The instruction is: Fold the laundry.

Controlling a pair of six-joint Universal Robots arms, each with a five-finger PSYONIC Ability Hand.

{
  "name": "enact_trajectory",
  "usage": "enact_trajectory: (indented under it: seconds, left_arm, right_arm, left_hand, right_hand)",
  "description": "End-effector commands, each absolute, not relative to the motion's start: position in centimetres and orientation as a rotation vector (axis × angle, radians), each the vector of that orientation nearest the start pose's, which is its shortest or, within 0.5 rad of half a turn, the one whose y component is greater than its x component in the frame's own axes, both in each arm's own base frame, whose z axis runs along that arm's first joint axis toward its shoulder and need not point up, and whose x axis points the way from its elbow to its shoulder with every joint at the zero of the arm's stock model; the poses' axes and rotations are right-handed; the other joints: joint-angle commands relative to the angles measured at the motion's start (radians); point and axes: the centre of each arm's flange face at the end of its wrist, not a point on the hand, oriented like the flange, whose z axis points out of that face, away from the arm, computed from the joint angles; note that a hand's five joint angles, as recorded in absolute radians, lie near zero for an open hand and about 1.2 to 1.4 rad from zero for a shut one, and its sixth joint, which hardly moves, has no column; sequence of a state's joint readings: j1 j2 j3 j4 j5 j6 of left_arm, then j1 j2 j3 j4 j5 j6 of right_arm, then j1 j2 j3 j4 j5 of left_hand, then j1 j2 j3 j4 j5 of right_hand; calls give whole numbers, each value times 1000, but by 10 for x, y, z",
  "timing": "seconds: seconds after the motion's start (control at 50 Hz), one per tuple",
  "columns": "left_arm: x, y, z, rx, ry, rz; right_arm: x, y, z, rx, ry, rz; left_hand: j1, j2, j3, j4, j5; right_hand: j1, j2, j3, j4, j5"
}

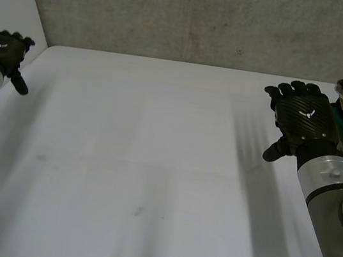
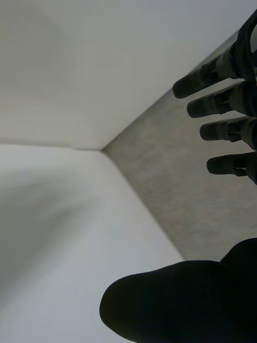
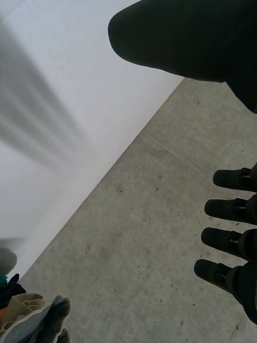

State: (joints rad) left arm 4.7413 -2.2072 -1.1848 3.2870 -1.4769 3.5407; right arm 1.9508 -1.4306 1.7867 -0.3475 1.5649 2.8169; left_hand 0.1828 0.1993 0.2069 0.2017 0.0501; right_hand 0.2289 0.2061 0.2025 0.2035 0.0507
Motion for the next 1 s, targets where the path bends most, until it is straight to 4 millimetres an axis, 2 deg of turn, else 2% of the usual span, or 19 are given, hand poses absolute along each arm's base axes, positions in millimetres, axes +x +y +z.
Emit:
enact_trajectory:
  seconds: [0.02, 0.16, 0.3, 0.38, 0.46, 0.52, 0.54, 0.58, 0.6, 0.66, 0.68, 0.72, 0.74, 0.8, 0.82, 0.9, 1.0]
  left_arm:
    - [-104, -447, 158, 419, 2272, -1703]
    - [-90, -458, 140, 393, 2280, -1725]
    - [-93, -461, 149, 398, 2239, -1809]
    - [-98, -456, 163, 393, 2223, -1866]
    - [-107, -450, 186, 378, 2196, -1968]
    - [-120, -438, 211, 345, 2201, -2061]
    - [-126, -431, 228, 321, 2197, -2111]
    - [-135, -420, 245, 301, 2203, -2166]
    - [-145, -408, 262, 286, 2221, -2208]
    - [-160, -384, 285, 271, 2271, -2257]
    - [-171, -366, 298, 277, 2307, -2274]
    - [-182, -348, 307, 291, 2357, -2274]
    - [-192, -327, 314, 311, 2414, -2255]
    - [-205, -296, 316, 352, 2508, -2190]
    - [-211, -276, 315, 381, 2554, -2141]
    - [-223, -236, 311, 432, 2588, -2095]
    - [-234, -212, 309, 457, 2522, -2177]
  right_arm:
    - [242, -255, 232, -761, 2067, -2182]
    - [242, -257, 230, -760, 2075, -2178]
    - [241, -259, 231, -754, 2078, -2183]
    - [239, -260, 232, -748, 2082, -2188]
    - [238, -261, 234, -745, 2077, -2195]
    - [237, -262, 236, -735, 2075, -2205]
    - [236, -263, 238, -726, 2074, -2210]
    - [235, -264, 241, -712, 2070, -2216]
    - [233, -265, 243, -701, 2069, -2218]
    - [230, -267, 249, -677, 2068, -2223]
    - [229, -268, 253, -659, 2069, -2222]
    - [227, -269, 257, -643, 2078, -2211]
    - [224, -270, 259, -620, 2096, -2188]
    - [220, -270, 262, -588, 2117, -2138]
    - [219, -270, 263, -570, 2125, -2106]
    - [216, -269, 268, -537, 2122, -2048]
    - [215, -268, 272, -533, 2091, -2028]
  left_hand:
    - [-8, -25, -32, -27, -50]
    - [-8, -25, -32, -27, -50]
    - [-8, -25, -32, -27, -50]
    - [-8, -25, -32, -27, -50]
    - [-8, -25, -32, -27, -50]
    - [-8, -25, -32, -27, -50]
    - [-8, -25, -32, -27, -50]
    - [-8, -25, -32, -27, -50]
    - [-8, -25, -32, -27, -50]
    - [-8, -25, -32, -27, -50]
    - [-8, -25, -32, -27, -50]
    - [-8, -25, -32, -27, -50]
    - [-8, -25, -32, -27, -50]
    - [-8, -25, -32, -27, -50]
    - [-8, -25, -32, -27, -50]
    - [-8, -25, -32, -27, -50]
    - [-8, -25, -32, -27, -50]
  right_hand:
    - [-54, -32, -28, -29, -51]
    - [-54, -32, -28, -29, -51]
    - [-54, -32, -28, -29, -51]
    - [-54, -32, -28, -29, -51]
    - [-54, -32, -28, -29, -51]
    - [-54, -32, -28, -29, -51]
    - [-54, -32, -28, -29, -51]
    - [-54, -32, -28, -29, -51]
    - [-54, -32, -28, -29, -51]
    - [-54, -32, -28, -29, -51]
    - [-54, -32, -28, -29, -51]
    - [-54, -32, -28, -29, -51]
    - [-54, -32, -28, -29, -51]
    - [-54, -32, -28, -29, -51]
    - [-54, -32, -28, -29, -51]
    - [-54, -32, -28, -29, -51]
    - [-54, -32, -28, -29, -51]
